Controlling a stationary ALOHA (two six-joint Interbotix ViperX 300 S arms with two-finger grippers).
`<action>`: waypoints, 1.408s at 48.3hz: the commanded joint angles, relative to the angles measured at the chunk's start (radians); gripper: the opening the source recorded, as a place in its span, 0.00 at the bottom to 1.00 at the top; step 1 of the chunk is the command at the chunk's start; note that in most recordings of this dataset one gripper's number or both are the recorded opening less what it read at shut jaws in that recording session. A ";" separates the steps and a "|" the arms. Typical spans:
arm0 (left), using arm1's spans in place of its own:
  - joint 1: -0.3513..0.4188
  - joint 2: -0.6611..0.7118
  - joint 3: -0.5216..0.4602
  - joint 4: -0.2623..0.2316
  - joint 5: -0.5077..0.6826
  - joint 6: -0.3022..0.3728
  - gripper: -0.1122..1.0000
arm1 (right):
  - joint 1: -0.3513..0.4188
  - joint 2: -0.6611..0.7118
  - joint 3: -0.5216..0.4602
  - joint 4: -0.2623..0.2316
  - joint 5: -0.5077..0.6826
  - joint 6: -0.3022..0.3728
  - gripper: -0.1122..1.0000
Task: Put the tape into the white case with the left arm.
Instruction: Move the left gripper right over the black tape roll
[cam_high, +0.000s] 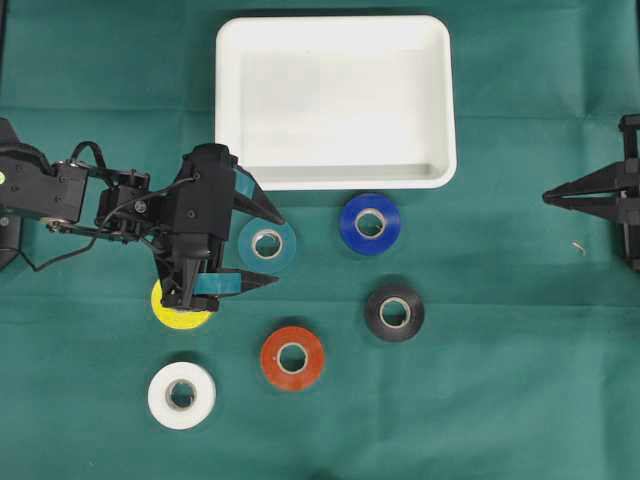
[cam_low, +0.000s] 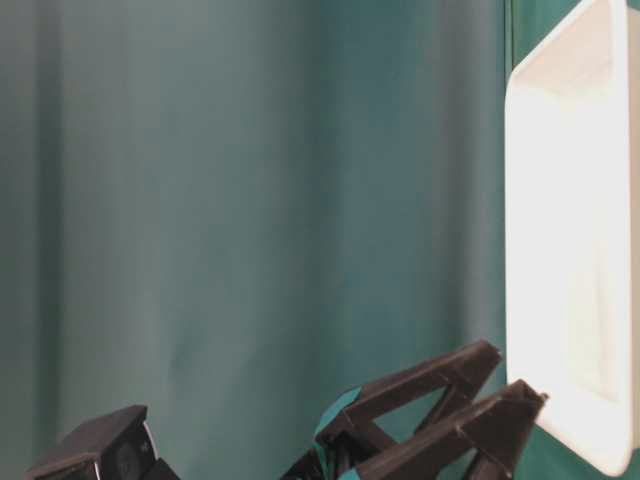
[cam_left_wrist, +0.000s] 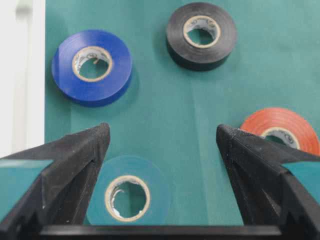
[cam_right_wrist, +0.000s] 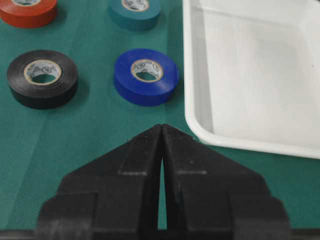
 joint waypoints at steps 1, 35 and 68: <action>-0.003 -0.002 -0.031 0.000 -0.002 -0.002 1.00 | 0.000 0.017 -0.011 -0.002 -0.005 0.002 0.02; -0.006 0.219 -0.264 0.000 0.087 0.000 1.00 | 0.000 0.018 -0.008 -0.002 -0.008 0.002 0.02; -0.034 0.459 -0.534 0.000 0.186 -0.005 1.00 | 0.000 0.020 -0.003 -0.002 -0.011 0.002 0.02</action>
